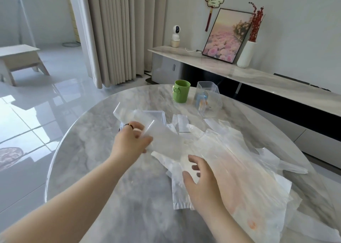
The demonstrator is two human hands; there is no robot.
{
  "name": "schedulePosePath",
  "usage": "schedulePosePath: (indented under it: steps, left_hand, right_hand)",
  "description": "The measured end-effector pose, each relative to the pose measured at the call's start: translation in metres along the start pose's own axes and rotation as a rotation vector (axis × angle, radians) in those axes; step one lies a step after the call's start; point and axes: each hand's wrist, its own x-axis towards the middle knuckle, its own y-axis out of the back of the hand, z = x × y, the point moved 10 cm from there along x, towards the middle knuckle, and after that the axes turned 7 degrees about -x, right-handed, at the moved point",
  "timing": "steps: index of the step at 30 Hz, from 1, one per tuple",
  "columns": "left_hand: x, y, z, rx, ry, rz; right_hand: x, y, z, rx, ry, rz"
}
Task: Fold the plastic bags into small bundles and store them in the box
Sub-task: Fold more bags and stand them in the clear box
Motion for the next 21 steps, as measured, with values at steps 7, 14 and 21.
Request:
schedulePosePath:
  steps: [7,14,21]
  left_hand:
    - [0.083,0.016,0.040,0.066,-0.065,0.120]
    - [0.113,0.015,0.030,0.333,-0.061,0.125]
    - [0.129,0.021,0.019,0.443,-0.054,0.066]
  right_hand:
    - [0.070,-0.010,-0.035,-0.039,0.070,-0.042]
    - [0.143,-0.043,-0.089,-0.312,0.203,-0.101]
    - [0.172,-0.084,-0.088,-0.637,0.171,-0.274]
